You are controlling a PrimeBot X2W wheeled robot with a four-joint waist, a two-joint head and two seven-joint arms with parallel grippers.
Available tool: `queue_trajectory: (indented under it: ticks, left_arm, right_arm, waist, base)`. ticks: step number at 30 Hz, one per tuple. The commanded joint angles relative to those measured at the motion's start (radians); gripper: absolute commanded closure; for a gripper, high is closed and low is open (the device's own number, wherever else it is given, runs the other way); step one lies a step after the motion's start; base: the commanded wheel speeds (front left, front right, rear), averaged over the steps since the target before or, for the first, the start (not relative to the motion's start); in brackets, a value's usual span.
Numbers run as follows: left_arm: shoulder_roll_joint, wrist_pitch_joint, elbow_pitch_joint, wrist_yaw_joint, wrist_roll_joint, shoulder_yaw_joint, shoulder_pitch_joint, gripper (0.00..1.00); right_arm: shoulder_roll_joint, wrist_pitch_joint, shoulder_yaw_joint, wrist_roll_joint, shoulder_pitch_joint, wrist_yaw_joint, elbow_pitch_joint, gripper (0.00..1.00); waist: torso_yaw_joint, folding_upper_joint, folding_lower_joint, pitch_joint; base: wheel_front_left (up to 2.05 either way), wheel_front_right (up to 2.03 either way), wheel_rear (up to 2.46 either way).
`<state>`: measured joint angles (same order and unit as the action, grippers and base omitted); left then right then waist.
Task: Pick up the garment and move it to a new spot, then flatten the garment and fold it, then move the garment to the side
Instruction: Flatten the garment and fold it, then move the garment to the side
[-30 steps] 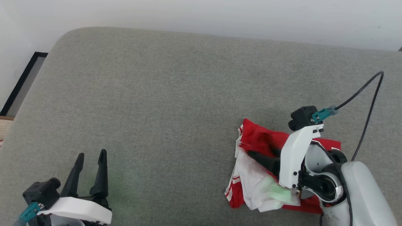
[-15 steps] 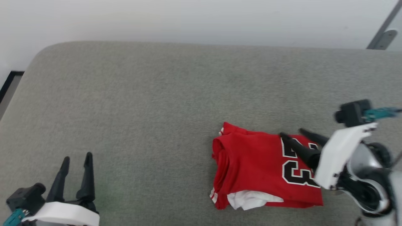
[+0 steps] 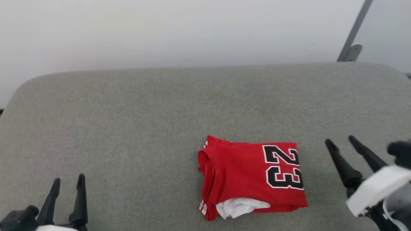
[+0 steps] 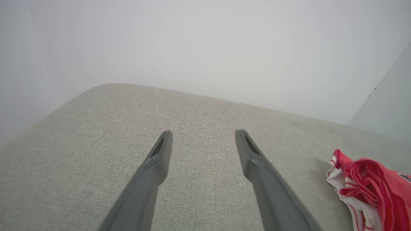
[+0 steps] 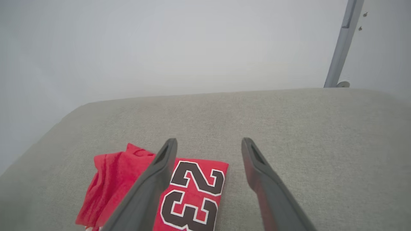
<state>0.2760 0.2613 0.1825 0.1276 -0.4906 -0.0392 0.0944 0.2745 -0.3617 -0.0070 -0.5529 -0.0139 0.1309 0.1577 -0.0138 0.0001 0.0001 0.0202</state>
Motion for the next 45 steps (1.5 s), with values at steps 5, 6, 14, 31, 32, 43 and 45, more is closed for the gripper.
queue_trajectory:
  ticks: [5,6,14,31,32,43,45]
  left_arm:
    - [0.01,0.005,0.004,0.003,0.001,0.015,0.037,0.0]
    - [0.012,0.005,0.007,0.003,-0.001,0.017,0.038,0.0]
    - [0.028,0.005,0.03,0.003,-0.003,0.035,0.061,0.0]
    - [0.018,0.005,0.033,0.003,-0.021,0.013,0.08,0.0]
    - [0.017,0.005,0.032,0.003,-0.021,0.012,0.077,0.0]
    - [0.021,0.005,0.027,0.003,0.008,0.015,0.047,0.0]
    - [0.023,0.005,0.028,0.003,0.008,0.017,0.043,0.0]
  right_arm:
    - [0.069,0.249,0.034,0.038,0.047,0.0,-0.074,0.0]
    - [0.077,0.289,0.039,0.051,0.057,0.0,-0.095,0.0]
    - [0.119,0.524,0.068,0.085,0.083,0.0,-0.238,0.0]
    - [0.063,0.627,0.049,0.067,0.079,0.0,-0.405,0.0]
    - [0.054,0.627,0.044,0.065,0.081,0.0,-0.406,0.0]
    - [0.013,0.626,0.024,0.091,0.092,0.0,-0.404,0.0]
    - [0.011,0.626,0.027,0.097,0.092,0.0,-0.406,0.0]
  waist:
    - [-0.025,-0.0001,-0.0001,-0.028]
    - [-0.028,-0.0001,-0.0001,-0.032]
    - [-0.04,-0.0001,-0.0001,-0.053]
    - [-0.053,-0.0001,-0.0001,-0.071]
    - [-0.052,-0.0001,-0.0001,-0.071]
    - [-0.052,-0.0001,-0.0001,-0.07]
    - [-0.052,-0.0001,-0.0001,-0.07]
  base:
    - [0.0,0.0,0.0]
    - [0.0,0.0,0.0]
    - [0.0,0.0,0.0]
    - [0.0,0.0,0.0]
    - [0.0,0.0,0.0]
    - [0.0,0.0,0.0]
    - [0.0,0.0,0.0]
